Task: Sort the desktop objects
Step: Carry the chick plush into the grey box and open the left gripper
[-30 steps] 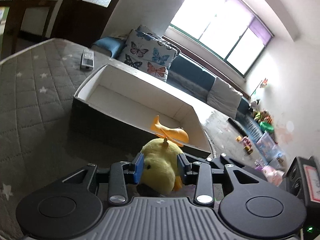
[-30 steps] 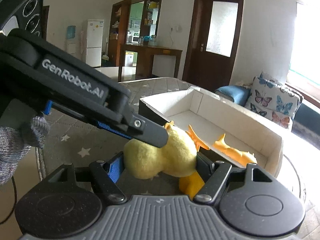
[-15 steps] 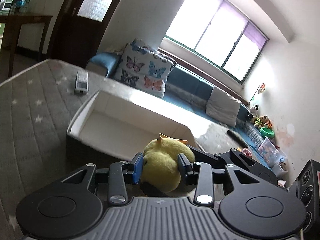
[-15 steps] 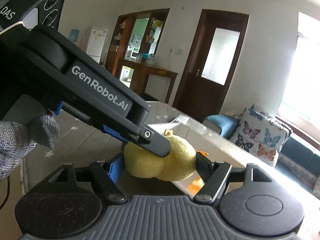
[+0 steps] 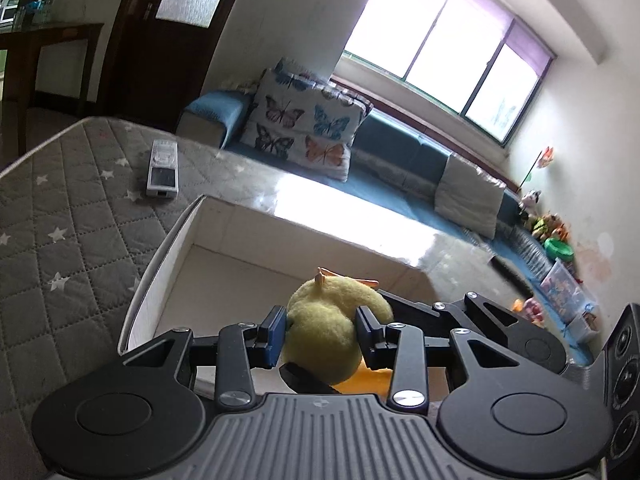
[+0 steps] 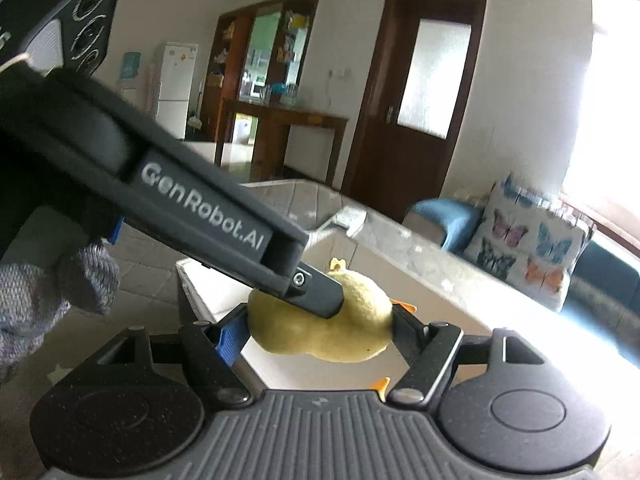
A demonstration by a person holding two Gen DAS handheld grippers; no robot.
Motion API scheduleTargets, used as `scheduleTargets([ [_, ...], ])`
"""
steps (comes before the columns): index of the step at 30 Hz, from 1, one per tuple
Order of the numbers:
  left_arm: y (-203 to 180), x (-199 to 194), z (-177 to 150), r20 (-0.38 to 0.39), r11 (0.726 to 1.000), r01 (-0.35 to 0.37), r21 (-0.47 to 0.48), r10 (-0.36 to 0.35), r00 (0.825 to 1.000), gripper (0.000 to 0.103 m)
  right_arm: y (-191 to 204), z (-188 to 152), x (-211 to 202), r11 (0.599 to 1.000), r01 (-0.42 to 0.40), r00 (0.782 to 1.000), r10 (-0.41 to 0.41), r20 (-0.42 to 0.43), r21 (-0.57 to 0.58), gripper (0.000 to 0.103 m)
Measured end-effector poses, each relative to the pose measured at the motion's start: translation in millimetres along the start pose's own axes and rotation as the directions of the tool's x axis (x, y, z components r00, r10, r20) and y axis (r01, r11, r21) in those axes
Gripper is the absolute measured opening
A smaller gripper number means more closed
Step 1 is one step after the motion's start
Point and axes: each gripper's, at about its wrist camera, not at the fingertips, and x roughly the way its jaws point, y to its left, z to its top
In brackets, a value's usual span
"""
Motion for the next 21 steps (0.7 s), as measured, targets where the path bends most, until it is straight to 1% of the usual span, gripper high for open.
scheduleTargets([
  [4,11,19,2,-0.046,1.000,-0.010,-0.018,0.009,0.999,0.040,-9,-5,19,0.999,-0.033,0.998,0.035,-0.057,0.039,0.075],
  [8,20,31,1,-0.079,0.999,-0.011,-0.045,0.008,0.997,0.040,-13,-13,28,0.996,-0.057,0.993,0.064,-0.102,0.073,0.075],
  [14,23,36,-2,-0.086,0.999,-0.013,-0.052,0.009,0.996,0.040,-24,-15,36,0.991,-0.075,0.988,0.089,-0.127,0.112,0.076],
  [21,19,27,-4,-0.072,0.998,-0.030,-0.047,0.026,0.997,0.040,-18,-13,22,0.993,-0.060,0.991,0.071,-0.113,0.097,0.076],
])
